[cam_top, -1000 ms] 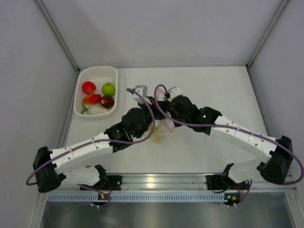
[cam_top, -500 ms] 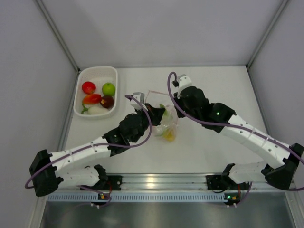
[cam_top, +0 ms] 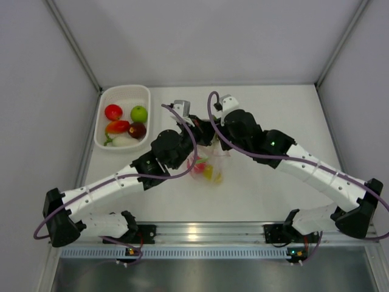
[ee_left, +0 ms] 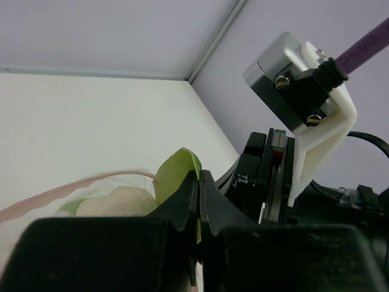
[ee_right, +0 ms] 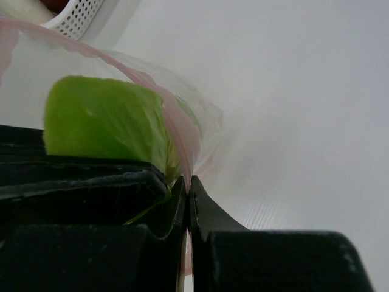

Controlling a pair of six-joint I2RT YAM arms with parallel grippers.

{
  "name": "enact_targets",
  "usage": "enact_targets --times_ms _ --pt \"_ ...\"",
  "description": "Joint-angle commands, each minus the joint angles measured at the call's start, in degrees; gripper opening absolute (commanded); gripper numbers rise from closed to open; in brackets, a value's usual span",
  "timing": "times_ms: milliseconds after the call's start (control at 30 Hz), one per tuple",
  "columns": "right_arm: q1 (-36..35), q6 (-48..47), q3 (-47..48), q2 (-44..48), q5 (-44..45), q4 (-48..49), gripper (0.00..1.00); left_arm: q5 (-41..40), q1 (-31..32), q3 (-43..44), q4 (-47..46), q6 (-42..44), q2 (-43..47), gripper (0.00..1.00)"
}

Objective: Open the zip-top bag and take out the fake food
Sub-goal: Pick up the fake vegetable from the zipper food storage bag.

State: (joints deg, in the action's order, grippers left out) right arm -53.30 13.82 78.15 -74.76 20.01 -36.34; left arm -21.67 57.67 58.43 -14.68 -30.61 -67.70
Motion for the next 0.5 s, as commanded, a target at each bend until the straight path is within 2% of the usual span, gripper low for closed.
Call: enact_targets --times_ms 0,467 --pt "-1.6 1.4 1.7 1.9 0.4 2.8 0.00 0.9 0.3 2.7 -1.5 1.0 -0.3 0.00" --pt "0.8 2.8 -3.2 -0.5 2.8 5.9 0.00 -11.0 -0.1 1.1 -3.9 -0.4 6.8 0.00"
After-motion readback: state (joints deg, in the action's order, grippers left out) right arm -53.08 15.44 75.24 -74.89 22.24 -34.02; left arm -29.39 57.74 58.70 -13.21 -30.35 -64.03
